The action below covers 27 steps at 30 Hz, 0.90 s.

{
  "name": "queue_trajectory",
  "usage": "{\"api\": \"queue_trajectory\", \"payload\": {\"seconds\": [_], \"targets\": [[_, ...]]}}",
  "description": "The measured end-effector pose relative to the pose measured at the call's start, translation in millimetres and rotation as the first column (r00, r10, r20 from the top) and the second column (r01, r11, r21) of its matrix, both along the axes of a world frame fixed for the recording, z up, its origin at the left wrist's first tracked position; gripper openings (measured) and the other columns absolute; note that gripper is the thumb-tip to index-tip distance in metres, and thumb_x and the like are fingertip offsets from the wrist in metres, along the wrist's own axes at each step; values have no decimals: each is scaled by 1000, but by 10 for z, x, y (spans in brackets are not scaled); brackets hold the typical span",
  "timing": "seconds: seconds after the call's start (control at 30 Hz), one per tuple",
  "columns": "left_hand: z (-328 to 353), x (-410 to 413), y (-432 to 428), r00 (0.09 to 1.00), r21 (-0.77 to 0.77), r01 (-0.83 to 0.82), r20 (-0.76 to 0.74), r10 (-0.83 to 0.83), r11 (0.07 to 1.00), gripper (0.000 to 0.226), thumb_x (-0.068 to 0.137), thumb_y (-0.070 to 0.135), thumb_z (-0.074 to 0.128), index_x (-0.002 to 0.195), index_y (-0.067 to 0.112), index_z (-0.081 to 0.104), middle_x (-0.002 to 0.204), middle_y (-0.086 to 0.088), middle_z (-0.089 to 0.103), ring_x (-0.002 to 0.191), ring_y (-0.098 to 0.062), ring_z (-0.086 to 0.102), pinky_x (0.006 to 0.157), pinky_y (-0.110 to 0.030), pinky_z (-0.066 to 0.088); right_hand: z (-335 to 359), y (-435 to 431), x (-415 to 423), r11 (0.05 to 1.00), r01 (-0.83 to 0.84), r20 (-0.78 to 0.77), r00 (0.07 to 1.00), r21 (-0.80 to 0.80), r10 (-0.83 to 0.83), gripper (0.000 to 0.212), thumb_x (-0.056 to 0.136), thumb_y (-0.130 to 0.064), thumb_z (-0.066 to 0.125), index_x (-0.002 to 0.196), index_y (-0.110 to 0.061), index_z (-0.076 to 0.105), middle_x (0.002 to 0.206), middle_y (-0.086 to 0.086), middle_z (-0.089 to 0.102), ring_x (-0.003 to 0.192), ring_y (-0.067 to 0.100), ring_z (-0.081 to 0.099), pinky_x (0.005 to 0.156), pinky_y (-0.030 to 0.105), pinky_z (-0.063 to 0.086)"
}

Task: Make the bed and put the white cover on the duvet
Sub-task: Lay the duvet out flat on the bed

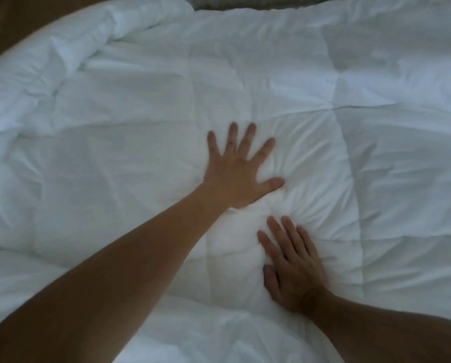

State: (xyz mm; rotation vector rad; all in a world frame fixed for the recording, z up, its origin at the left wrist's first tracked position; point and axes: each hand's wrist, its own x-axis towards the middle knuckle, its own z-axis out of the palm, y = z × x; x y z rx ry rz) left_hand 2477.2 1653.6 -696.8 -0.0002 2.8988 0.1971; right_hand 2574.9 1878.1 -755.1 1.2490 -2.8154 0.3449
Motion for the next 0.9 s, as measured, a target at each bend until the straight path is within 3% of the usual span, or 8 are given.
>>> {"api": "queue_trajectory", "payload": {"seconds": [0.13, 0.2, 0.27, 0.43, 0.57, 0.67, 0.77, 0.9], "targets": [[42, 702, 11, 997, -59, 61, 57, -58, 996, 124, 67, 101, 22, 160, 27, -15, 166, -8, -28, 152, -35, -27, 113, -73, -9, 2, 3, -79, 1000, -17, -19, 1000, -22, 17, 65, 89, -36, 44, 150, -16, 39, 160, 16, 33, 149, 40, 27, 122, 55, 19], [101, 1062, 19, 982, -93, 110, 166, -93, 990, 145, 52, 105, 37, 157, 25, -24, 161, -11, -37, 149, -36, -32, 112, -73, -13, -7, 10, -51, 999, -27, -32, 999, -25, 26, 63, 90, -36, 43, 149, -14, 43, 161, 16, 32, 150, 40, 26, 121, 55, 20], [116, 1389, 45, 964, -126, 133, 247, -99, 983, 152, 49, 101, 50, 153, 25, -31, 158, -10, -42, 147, -36, -35, 112, -73, -14, 2, 15, -17, 999, -19, -40, 999, -35, 18, 62, 91, -36, 42, 148, -13, 47, 162, 15, 32, 150, 40, 26, 122, 54, 18], [58, 2084, 378, 969, -174, -62, 224, 101, 983, 130, 73, 86, 53, 154, 26, -29, 161, -10, -38, 149, -38, -30, 108, -78, -10, 36, 31, 31, 1000, -12, -74, 997, -23, 10, 61, 93, -35, 41, 150, -14, 45, 161, 14, 33, 150, 38, 26, 123, 52, 16], [86, 2560, 611, 925, -138, -259, 250, 287, 956, 96, 96, 56, 46, 154, 36, -28, 159, 0, -42, 148, -34, -35, 102, -85, -8, 152, 47, 197, 998, 44, -100, 994, 43, -39, 60, 96, -37, 42, 152, -16, 41, 160, 14, 35, 149, 38, 29, 122, 54, 17], [172, 3041, 669, 870, -119, -373, 300, 392, 920, 89, 100, 57, 42, 153, 41, -27, 159, 5, -42, 148, -35, -35, 101, -87, -6, 305, 133, 555, 974, 185, -38, 983, 133, -181, 63, 99, -47, 34, 156, -20, 33, 163, 12, 29, 151, 37, 22, 123, 59, 9], [303, 3548, 757, 813, -139, -423, 378, 443, 895, 91, 99, 60, 45, 155, 39, -25, 160, 1, -40, 148, -40, -31, 108, -82, 2, 500, 361, 1096, 904, 371, 55, 919, 212, -390, 72, 97, -60, 22, 158, -23, 28, 166, 10, 23, 154, 34, 14, 122, 60, 3], [648, 4318, 953, 785, -244, -412, 393, 478, 878, 71, 107, 40, 29, 158, 33, -20, 165, -8, -30, 149, -50, -18, 119, -66, 0, 803, 583, 2178, 861, 439, 226, 839, 257, -495, 81, 93, -72, 20, 159, -25, 23, 168, 10, 16, 155, 32, 10, 123, 57, 2]]}}
